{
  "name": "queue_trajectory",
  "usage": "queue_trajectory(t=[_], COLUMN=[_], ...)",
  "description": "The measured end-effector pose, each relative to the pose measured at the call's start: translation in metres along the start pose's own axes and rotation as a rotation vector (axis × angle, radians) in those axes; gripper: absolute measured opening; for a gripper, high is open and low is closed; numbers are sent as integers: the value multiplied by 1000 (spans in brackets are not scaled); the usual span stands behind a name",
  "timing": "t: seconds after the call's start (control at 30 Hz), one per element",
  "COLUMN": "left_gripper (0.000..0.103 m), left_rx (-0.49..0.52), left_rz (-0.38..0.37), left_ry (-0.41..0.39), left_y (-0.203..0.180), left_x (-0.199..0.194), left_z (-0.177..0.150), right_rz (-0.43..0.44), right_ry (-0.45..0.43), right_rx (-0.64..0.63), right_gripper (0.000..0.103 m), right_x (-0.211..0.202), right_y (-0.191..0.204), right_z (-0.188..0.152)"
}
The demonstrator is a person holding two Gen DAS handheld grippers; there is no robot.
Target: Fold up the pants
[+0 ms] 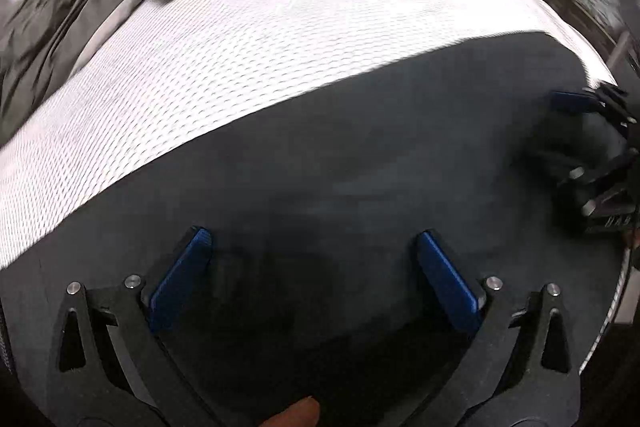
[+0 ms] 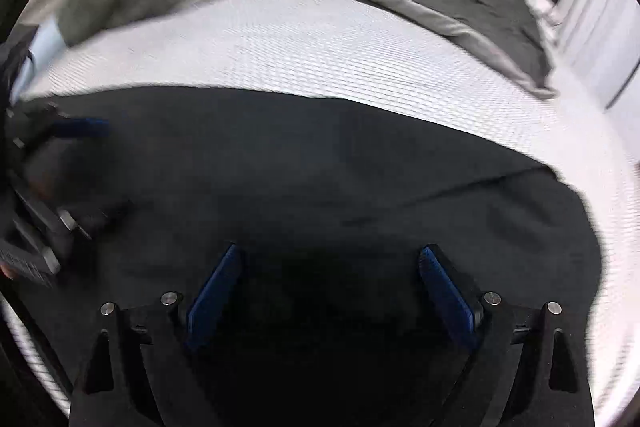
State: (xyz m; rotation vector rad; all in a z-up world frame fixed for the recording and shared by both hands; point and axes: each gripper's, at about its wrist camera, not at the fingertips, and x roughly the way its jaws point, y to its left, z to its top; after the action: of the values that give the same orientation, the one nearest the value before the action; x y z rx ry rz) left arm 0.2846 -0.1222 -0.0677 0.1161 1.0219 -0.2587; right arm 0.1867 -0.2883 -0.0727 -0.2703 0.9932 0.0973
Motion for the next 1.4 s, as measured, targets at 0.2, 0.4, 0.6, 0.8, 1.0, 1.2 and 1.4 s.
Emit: queue_trajectory(t=[0.2,0.4,0.6,0.8,1.0,1.2,1.4], left_gripper=[103,102,102,103,103,102,102], left_rx=[-120,-157,-19,-59,-99,-136,-96], left_rz=[103,151,41,44,66,91,-24], left_ry=[-14,-33,-77,-19,-17,-19,-116], left_y=[52,56,-3,-1,28,33,22], left_x=[-4,-14,-10,17,19,9,-26], left_z=[-7,-9,11,17,11,7,15], right_rz=[-31,-130,-3,77,-313,-362,-242], right_ry=[-9,-21,-136,-58,-8,-6,-135], right_rx=[120,56,14,-47,41,221,253], right_gripper=[76,71,80,80,84,84,84], right_x=[5,-13,-28,20,38,20,-51], right_y=[-66,-51,-6,47,-15,-86,-100], right_z=[-15,-16,15,51,45,25,-5])
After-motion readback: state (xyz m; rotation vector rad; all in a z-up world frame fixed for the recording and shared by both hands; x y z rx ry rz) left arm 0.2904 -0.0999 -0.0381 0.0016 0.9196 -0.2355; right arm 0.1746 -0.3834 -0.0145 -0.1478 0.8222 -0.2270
